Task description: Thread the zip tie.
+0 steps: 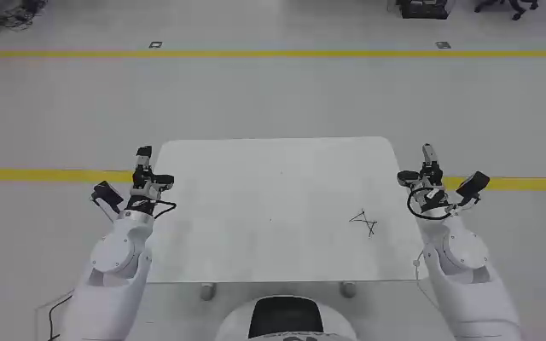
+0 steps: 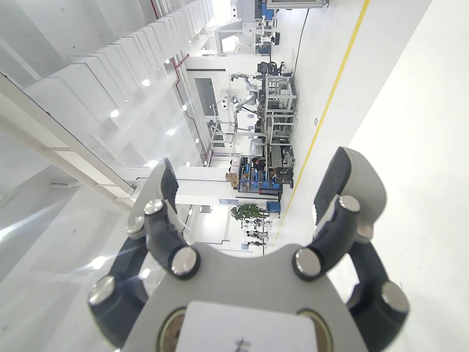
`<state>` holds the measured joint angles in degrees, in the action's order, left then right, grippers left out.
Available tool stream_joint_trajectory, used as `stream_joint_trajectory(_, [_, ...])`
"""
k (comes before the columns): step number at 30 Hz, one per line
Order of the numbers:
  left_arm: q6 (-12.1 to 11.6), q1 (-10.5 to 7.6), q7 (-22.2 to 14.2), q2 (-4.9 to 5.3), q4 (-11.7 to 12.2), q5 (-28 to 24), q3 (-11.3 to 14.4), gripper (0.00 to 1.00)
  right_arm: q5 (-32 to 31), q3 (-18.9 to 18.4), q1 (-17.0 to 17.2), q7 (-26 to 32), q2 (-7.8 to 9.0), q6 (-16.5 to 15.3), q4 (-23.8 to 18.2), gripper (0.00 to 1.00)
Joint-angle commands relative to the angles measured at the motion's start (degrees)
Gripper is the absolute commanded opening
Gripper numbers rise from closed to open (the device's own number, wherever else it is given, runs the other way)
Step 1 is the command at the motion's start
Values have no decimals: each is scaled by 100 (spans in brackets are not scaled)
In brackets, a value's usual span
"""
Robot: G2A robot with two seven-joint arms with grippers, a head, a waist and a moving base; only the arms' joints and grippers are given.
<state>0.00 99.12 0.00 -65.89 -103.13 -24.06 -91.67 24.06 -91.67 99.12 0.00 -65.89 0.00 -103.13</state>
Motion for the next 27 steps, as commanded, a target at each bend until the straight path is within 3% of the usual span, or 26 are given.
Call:
stream_joint_trajectory(1, [0,0,0,0,0,0,0,78,0,0,0,0,0,0,0,100])
stream_joint_trajectory(2, [0,0,0,0,0,0,0,78,0,0,0,0,0,0,0,78])
stream_joint_trajectory(3, [0,0,0,0,0,0,0,78,0,0,0,0,0,0,0,78])
stream_joint_trajectory(4, [0,0,0,0,0,0,0,100,-230,-25,-38,17,14,-10,-40,100])
stream_joint_trajectory(6, [0,0,0,0,0,0,0,100,-1162,-32,-152,384,77,304,-43,100])
stream_joint_trajectory(8, [0,0,0,0,0,0,0,100,-1401,-31,-268,748,104,469,-63,100])
stream_joint_trajectory(12, [0,0,0,0,0,0,0,100,-2463,9,-499,1523,196,921,3,100])
stream_joint_trajectory(14, [0,0,0,0,0,0,0,100,-2860,33,-548,1486,211,890,-11,100])
stream_joint_trajectory(24, [0,0,0,0,0,0,0,100,-2860,33,-548,1486,211,890,-11,100])
stream_joint_trajectory(27, [0,0,0,0,0,0,0,100,-3694,5,-780,2095,293,846,-82,100])
